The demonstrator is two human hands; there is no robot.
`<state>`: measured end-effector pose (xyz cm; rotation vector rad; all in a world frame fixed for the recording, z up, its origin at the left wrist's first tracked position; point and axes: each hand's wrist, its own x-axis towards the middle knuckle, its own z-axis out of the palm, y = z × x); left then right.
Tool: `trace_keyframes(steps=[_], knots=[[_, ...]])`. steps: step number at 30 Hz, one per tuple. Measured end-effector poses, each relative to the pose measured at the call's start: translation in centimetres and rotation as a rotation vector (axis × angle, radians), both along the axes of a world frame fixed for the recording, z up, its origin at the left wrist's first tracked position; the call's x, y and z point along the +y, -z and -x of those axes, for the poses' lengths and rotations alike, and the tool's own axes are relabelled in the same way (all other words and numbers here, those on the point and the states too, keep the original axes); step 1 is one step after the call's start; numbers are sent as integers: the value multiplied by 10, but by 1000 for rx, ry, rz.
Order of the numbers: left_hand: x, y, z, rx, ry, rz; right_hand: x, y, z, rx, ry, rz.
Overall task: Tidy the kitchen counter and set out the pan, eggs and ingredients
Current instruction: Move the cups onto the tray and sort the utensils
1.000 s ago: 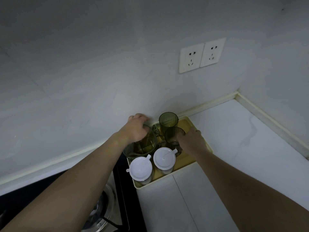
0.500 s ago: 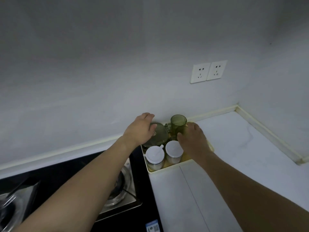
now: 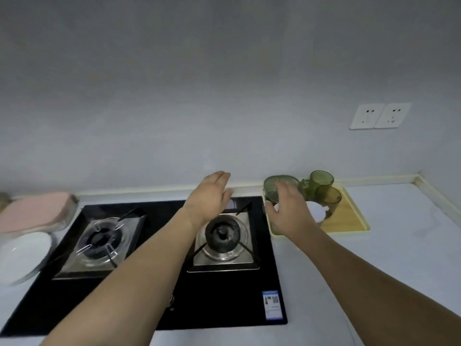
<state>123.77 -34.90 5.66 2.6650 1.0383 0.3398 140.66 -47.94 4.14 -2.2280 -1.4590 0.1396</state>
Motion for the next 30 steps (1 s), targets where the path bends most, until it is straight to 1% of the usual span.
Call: trace_keyframes(steps=[3, 7, 10, 14, 22, 30], knots=[[-18, -10, 49, -37, -135, -15, 4, -8, 38, 18, -142, -30], [-52, -18, 111, -18, -289, -44, 9, -13, 89, 54, -333, -2], [-73, -18, 159, -7, -398, -48, 6, -11, 129, 90, -427, 9], [-103, -18, 229, 7, -539, -51, 4, -9, 190, 80, -576, 35], [-154, -31, 394, 2, -877, -71, 8, -33, 351, 98, -879, -10], [-186, -32, 553, 2, -1029, -52, 9, -33, 514, 69, -1045, 25]])
